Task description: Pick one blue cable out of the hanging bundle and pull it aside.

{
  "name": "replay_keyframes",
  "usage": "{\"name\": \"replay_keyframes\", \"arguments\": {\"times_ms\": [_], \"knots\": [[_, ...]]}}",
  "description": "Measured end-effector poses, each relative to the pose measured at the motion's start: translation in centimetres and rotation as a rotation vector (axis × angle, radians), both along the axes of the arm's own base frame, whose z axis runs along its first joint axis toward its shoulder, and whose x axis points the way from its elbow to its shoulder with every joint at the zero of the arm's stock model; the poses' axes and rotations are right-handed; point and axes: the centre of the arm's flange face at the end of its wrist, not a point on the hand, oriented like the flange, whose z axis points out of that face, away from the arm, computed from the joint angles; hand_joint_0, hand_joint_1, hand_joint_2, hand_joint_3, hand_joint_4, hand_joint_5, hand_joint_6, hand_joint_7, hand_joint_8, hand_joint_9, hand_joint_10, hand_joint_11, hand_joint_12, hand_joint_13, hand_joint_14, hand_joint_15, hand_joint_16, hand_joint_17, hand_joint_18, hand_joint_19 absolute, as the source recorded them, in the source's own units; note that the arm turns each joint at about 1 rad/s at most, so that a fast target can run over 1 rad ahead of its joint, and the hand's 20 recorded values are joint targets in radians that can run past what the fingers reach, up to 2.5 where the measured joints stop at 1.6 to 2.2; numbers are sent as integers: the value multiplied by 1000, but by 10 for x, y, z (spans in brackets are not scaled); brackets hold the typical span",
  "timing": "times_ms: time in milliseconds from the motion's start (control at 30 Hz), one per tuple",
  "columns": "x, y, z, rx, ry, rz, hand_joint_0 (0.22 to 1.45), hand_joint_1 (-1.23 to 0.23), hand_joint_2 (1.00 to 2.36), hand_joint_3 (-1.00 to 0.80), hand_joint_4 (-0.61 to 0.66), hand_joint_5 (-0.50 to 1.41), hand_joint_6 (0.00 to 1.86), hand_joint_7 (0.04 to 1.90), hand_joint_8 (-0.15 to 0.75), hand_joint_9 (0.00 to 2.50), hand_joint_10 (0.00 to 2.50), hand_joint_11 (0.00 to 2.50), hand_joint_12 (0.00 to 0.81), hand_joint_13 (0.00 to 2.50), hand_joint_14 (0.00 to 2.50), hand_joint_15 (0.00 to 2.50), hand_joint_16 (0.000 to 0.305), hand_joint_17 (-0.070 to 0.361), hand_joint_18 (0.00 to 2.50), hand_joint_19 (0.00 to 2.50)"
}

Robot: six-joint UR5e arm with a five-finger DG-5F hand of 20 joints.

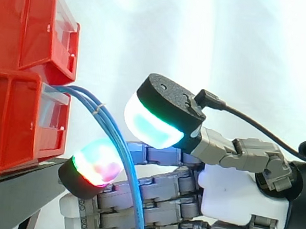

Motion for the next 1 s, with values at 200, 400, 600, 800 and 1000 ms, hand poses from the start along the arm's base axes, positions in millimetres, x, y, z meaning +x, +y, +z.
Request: {"name": "replay_keyframes", "arguments": {"times_ms": [200, 400, 600, 800, 1000], "knots": [[0, -4, 3, 37, 12, 3, 562, -666, 1005, -437, 215, -46, 501, 1389, 216, 605, 0, 0, 235, 385, 0, 0, 22, 50, 145, 0], [1, -8, 11, 67, 61, 15, 564, -663, 1005, -438, 217, -41, 500, 1409, 220, 625, 0, 0, 234, 389, 0, 0, 22, 49, 150, 0], [2, -12, 20, 85, 90, 13, 565, -653, 1006, -437, 205, -39, 511, 1412, 220, 646, 0, 0, 233, 396, 0, 0, 21, 48, 158, 0], [0, -15, 31, 86, 109, 9, 570, -651, 1005, -434, 206, -42, 539, 1388, 222, 667, 0, 0, 232, 403, 0, 0, 21, 47, 165, 0], [0, -20, 42, 84, 116, 3, 587, -670, 1010, -394, 160, -61, 613, 1325, 223, 670, 0, 0, 230, 411, 0, 0, 20, 46, 181, 0]]}}
